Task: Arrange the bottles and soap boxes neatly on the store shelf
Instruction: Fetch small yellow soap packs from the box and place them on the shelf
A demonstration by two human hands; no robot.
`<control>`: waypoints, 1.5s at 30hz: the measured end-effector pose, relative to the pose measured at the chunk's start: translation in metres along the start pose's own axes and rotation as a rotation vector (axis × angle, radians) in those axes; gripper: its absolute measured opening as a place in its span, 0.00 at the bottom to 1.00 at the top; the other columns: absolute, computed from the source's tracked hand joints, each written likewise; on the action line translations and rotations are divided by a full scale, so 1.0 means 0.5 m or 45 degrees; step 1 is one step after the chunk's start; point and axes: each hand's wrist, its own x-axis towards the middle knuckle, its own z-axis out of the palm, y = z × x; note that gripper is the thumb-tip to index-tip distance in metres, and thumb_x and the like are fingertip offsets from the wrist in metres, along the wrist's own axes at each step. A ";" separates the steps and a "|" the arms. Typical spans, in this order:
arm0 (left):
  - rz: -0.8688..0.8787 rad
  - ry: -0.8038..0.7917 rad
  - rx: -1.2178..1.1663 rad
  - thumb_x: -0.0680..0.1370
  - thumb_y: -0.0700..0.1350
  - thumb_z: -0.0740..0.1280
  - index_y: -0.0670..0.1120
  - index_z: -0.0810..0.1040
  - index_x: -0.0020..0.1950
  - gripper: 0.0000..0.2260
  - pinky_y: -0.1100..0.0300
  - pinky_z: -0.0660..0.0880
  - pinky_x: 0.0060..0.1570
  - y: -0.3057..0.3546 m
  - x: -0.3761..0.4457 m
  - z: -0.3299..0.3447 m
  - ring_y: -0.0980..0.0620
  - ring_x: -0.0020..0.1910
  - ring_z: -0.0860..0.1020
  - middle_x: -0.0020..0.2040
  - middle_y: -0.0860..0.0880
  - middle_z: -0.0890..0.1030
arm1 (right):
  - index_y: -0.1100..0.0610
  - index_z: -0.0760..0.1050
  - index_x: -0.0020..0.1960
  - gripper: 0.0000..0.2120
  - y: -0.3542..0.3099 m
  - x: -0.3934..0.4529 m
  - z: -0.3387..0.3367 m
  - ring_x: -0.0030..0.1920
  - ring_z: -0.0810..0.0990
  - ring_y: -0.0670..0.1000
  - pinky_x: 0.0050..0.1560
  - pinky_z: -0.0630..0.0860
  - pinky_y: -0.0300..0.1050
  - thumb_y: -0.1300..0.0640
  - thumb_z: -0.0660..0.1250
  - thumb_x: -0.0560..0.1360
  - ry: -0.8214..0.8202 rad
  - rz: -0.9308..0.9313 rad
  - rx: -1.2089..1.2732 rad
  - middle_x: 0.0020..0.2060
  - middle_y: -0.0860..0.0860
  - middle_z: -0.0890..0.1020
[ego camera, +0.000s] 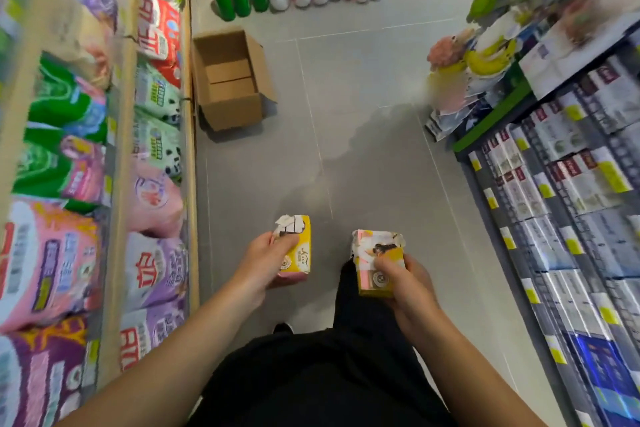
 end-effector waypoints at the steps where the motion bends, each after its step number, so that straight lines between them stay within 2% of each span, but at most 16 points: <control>1: 0.003 0.017 -0.019 0.77 0.45 0.70 0.46 0.79 0.53 0.07 0.52 0.81 0.34 0.031 0.032 0.021 0.48 0.34 0.85 0.41 0.45 0.85 | 0.55 0.79 0.51 0.06 -0.037 0.046 0.002 0.45 0.86 0.54 0.49 0.82 0.54 0.62 0.69 0.75 -0.014 -0.001 -0.004 0.43 0.53 0.86; 4: 0.021 0.110 -0.071 0.77 0.46 0.69 0.47 0.79 0.54 0.06 0.51 0.81 0.36 0.130 0.112 0.081 0.48 0.36 0.85 0.46 0.43 0.84 | 0.57 0.80 0.49 0.06 -0.158 0.178 0.012 0.45 0.86 0.56 0.49 0.82 0.55 0.63 0.70 0.73 -0.055 0.012 -0.035 0.43 0.56 0.86; 9: 0.050 0.210 -0.166 0.78 0.46 0.68 0.49 0.78 0.54 0.06 0.48 0.83 0.40 0.297 0.201 0.164 0.49 0.38 0.84 0.47 0.44 0.83 | 0.56 0.80 0.51 0.07 -0.368 0.342 0.044 0.44 0.85 0.54 0.49 0.82 0.55 0.62 0.69 0.73 -0.167 0.017 -0.117 0.43 0.54 0.86; 11: 0.073 0.252 -0.219 0.79 0.46 0.68 0.49 0.78 0.54 0.05 0.47 0.82 0.47 0.358 0.234 0.185 0.49 0.41 0.84 0.46 0.46 0.84 | 0.56 0.79 0.52 0.08 -0.445 0.399 0.070 0.42 0.85 0.53 0.44 0.82 0.51 0.62 0.69 0.74 -0.206 0.007 -0.138 0.44 0.55 0.86; 13: 0.066 0.284 -0.307 0.79 0.46 0.67 0.49 0.77 0.51 0.03 0.46 0.82 0.49 0.418 0.275 0.203 0.49 0.40 0.84 0.43 0.47 0.84 | 0.57 0.78 0.53 0.08 -0.517 0.460 0.098 0.40 0.85 0.51 0.38 0.80 0.46 0.63 0.69 0.74 -0.247 0.013 -0.142 0.43 0.54 0.85; 16: 0.054 0.330 -0.455 0.79 0.45 0.68 0.48 0.77 0.50 0.02 0.47 0.83 0.43 0.509 0.351 0.223 0.51 0.36 0.84 0.36 0.49 0.85 | 0.57 0.79 0.53 0.07 -0.612 0.551 0.148 0.37 0.84 0.48 0.34 0.78 0.43 0.63 0.68 0.75 -0.307 0.006 -0.188 0.39 0.52 0.85; 19: 0.049 0.361 -0.503 0.78 0.46 0.68 0.47 0.77 0.51 0.04 0.51 0.82 0.35 0.607 0.449 0.229 0.47 0.39 0.84 0.42 0.45 0.84 | 0.58 0.79 0.52 0.07 -0.705 0.652 0.207 0.36 0.84 0.48 0.32 0.78 0.42 0.64 0.68 0.75 -0.341 -0.030 -0.250 0.37 0.51 0.86; 23: 0.025 0.353 -0.510 0.77 0.47 0.68 0.45 0.76 0.53 0.07 0.53 0.80 0.34 0.756 0.587 0.231 0.47 0.33 0.83 0.45 0.41 0.83 | 0.55 0.79 0.54 0.09 -0.832 0.778 0.291 0.41 0.85 0.51 0.35 0.78 0.43 0.62 0.69 0.75 -0.305 -0.012 -0.301 0.43 0.52 0.86; 27: 0.012 0.291 -0.401 0.76 0.48 0.70 0.46 0.78 0.55 0.10 0.47 0.82 0.40 0.917 0.707 0.237 0.42 0.40 0.85 0.45 0.42 0.85 | 0.55 0.79 0.53 0.08 -0.963 0.883 0.366 0.44 0.86 0.53 0.41 0.81 0.49 0.62 0.69 0.74 -0.302 0.006 -0.362 0.44 0.53 0.86; 30: 0.020 0.291 -0.329 0.76 0.47 0.70 0.47 0.78 0.55 0.09 0.49 0.82 0.37 1.033 0.785 0.244 0.44 0.41 0.85 0.46 0.43 0.85 | 0.55 0.79 0.51 0.07 -1.053 0.959 0.411 0.47 0.86 0.55 0.51 0.82 0.55 0.62 0.69 0.74 -0.270 0.017 -0.373 0.44 0.53 0.87; 35: 0.021 0.365 -0.347 0.76 0.47 0.70 0.46 0.79 0.50 0.06 0.53 0.81 0.35 1.198 0.916 0.264 0.46 0.36 0.85 0.45 0.43 0.85 | 0.55 0.78 0.55 0.10 -1.202 1.123 0.499 0.45 0.86 0.52 0.49 0.82 0.51 0.61 0.70 0.74 -0.325 0.020 -0.407 0.44 0.51 0.87; 39: 0.007 0.522 -0.537 0.76 0.47 0.70 0.46 0.79 0.50 0.06 0.51 0.81 0.36 1.301 1.014 0.282 0.44 0.37 0.85 0.46 0.42 0.83 | 0.54 0.78 0.54 0.09 -1.332 1.268 0.594 0.44 0.86 0.51 0.44 0.81 0.47 0.61 0.70 0.74 -0.487 0.009 -0.535 0.45 0.51 0.87; 42: -0.016 0.661 -0.726 0.77 0.48 0.70 0.48 0.80 0.49 0.05 0.50 0.82 0.37 1.360 1.059 0.291 0.45 0.38 0.83 0.46 0.43 0.82 | 0.53 0.77 0.53 0.09 -1.421 1.346 0.668 0.46 0.86 0.54 0.51 0.82 0.55 0.60 0.70 0.73 -0.595 0.016 -0.677 0.46 0.53 0.86; 45: -0.019 0.762 -0.896 0.75 0.48 0.71 0.48 0.80 0.49 0.06 0.51 0.81 0.34 1.405 1.086 0.285 0.47 0.34 0.84 0.43 0.44 0.83 | 0.54 0.78 0.52 0.08 -1.493 1.404 0.762 0.47 0.86 0.55 0.54 0.81 0.58 0.60 0.70 0.73 -0.744 0.002 -0.856 0.44 0.53 0.86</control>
